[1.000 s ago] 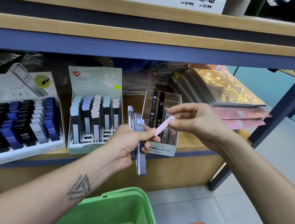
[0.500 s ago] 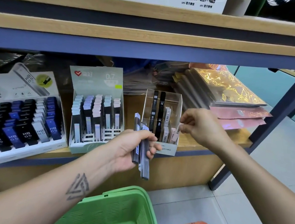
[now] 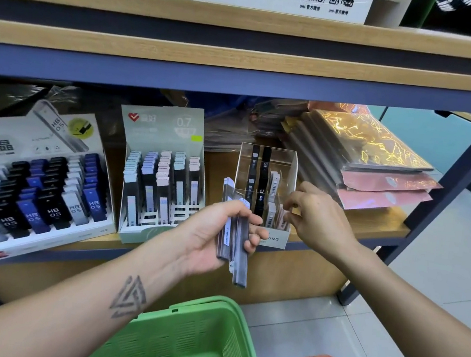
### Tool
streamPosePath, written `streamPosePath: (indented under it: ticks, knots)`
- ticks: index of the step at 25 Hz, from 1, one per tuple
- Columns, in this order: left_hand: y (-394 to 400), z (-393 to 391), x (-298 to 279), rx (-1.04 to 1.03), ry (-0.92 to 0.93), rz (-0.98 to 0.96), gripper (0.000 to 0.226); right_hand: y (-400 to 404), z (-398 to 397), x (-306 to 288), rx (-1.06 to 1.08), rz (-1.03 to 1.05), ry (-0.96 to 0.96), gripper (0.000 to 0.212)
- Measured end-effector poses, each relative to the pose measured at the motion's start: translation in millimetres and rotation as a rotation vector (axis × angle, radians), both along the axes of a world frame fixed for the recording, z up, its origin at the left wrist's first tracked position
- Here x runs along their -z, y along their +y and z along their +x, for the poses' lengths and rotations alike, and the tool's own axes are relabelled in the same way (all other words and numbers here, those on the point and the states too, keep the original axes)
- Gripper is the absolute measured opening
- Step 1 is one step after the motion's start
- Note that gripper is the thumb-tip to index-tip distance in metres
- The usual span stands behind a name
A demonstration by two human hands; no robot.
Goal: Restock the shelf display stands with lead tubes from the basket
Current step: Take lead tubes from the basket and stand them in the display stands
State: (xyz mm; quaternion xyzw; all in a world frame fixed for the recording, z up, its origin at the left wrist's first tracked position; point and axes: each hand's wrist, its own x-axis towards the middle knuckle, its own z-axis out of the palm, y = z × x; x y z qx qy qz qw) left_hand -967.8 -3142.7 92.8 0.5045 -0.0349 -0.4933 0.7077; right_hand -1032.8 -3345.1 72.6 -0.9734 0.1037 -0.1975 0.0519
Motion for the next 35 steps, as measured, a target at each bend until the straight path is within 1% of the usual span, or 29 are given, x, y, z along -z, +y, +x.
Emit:
streamPosePath:
  ticks: [2,4,5,6,7,8,9,10,12,14,16,19,22,24,27,29,32,35]
  knots:
    - [3,-1,-1,0.021,0.005,-0.021,0.029,2,-1,2,0.008,-0.042,0.035,0.013]
    - [5,-2,-1,0.02,-0.011,-0.045,0.03,5,0,-2,0.009,-0.082,0.058,0.013]
    - [7,-3,-1,0.017,-0.019,-0.059,0.031,7,0,-7,-0.011,-0.043,0.035,0.012]
    - [8,-2,0,0.014,-0.025,-0.068,0.03,11,1,-15,-0.046,0.093,0.002,0.012]
    - [9,-2,0,0.014,-0.033,-0.07,0.03,15,1,-23,-0.094,0.317,-0.022,0.013]
    - [10,-2,1,0.011,-0.052,-0.059,0.028,22,1,-31,-0.155,0.586,0.002,0.014]
    - [10,-2,2,0.008,-0.08,-0.034,0.027,30,1,-37,-0.214,0.8,0.062,0.016]
    - [11,-2,3,0.004,-0.112,-0.003,0.024,37,2,-39,-0.246,0.912,0.114,0.018]
    - [12,-4,3,-0.015,-0.151,0.037,0.02,46,7,-36,-0.248,1.019,0.143,0.015]
    - [16,-4,1,-0.05,-0.147,0.033,0.022,47,15,-35,-0.208,1.122,0.143,0.009]
    - [22,-3,-3,-0.075,-0.114,-0.002,0.027,46,21,-38,-0.205,1.201,0.161,0.009]
    - [38,-2,-11,-0.07,-0.083,-0.032,0.03,55,29,-42,-0.263,1.246,0.16,0.01]
    - [57,-3,-16,-0.073,-0.082,0.006,0.029,66,40,-47,-0.245,1.235,0.109,0.01]
    - [68,-1,-15,-0.084,-0.111,0.086,0.028,67,46,-54,-0.244,1.212,0.073,0.012]
    - [89,5,-9,-0.12,-0.177,0.26,0.029,72,56,-67,-0.26,1.109,-0.005,0.011]
    - [101,9,-7,-0.161,-0.2,0.34,0.029,83,64,-72,-0.291,1.081,-0.042,0.011]
    - [115,19,-8,-0.23,-0.255,0.403,0.018,105,75,-70,-0.357,1.042,-0.048,0.014]
    - [128,32,-10,-0.302,-0.277,0.374,0.009,123,86,-66,-0.396,0.929,-0.073,0.01]
